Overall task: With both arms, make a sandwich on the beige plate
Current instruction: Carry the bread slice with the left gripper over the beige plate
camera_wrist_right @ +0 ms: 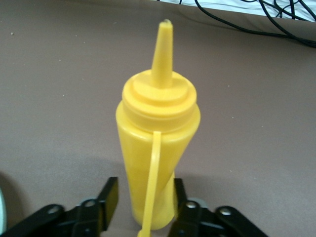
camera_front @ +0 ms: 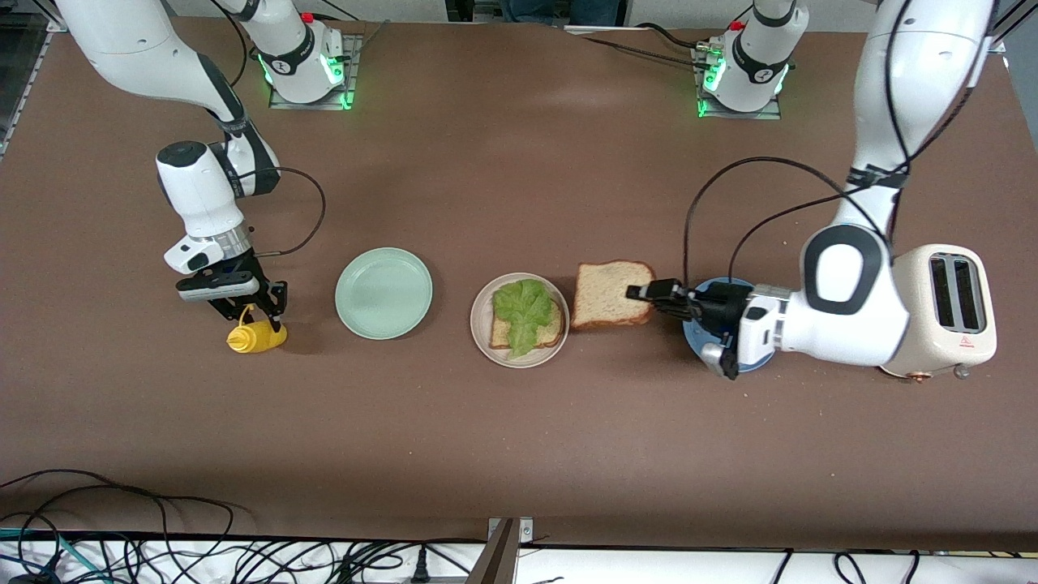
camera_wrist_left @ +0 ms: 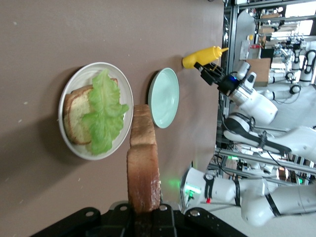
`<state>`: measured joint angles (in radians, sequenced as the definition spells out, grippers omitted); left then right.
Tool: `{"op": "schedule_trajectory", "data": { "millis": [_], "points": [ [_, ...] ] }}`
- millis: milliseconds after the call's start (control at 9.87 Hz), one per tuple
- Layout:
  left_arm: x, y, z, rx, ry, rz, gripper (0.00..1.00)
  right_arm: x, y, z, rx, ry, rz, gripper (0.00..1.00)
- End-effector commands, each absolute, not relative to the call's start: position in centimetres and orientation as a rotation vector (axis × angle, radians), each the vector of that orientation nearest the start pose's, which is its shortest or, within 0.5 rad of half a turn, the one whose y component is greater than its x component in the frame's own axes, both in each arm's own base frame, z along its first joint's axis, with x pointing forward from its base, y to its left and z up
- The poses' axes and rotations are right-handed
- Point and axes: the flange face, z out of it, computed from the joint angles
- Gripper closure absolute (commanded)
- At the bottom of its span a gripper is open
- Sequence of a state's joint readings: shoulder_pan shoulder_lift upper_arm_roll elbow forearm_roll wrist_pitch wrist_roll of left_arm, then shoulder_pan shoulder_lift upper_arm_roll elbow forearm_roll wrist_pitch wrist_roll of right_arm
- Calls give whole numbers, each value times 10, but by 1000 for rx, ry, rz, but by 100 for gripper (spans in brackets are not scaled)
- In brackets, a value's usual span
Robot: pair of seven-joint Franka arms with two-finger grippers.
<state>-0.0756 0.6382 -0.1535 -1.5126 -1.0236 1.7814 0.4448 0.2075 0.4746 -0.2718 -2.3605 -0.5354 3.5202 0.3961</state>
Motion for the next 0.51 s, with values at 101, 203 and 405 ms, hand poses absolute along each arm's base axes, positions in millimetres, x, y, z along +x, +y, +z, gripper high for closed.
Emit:
{"op": "schedule_trajectory", "data": {
  "millis": [101, 203, 405],
  "points": [
    [638, -260, 273, 2040, -146, -188, 100, 530, 28, 209, -2933, -240, -997, 15],
    [631, -268, 260, 2007, -105, -166, 100, 530, 28, 211, -2931, -240, -1001, 15],
    [621, -282, 242, 1988, -63, -151, 100, 530, 28, 212, -2930, -242, -1003, 14]
  ]
}}
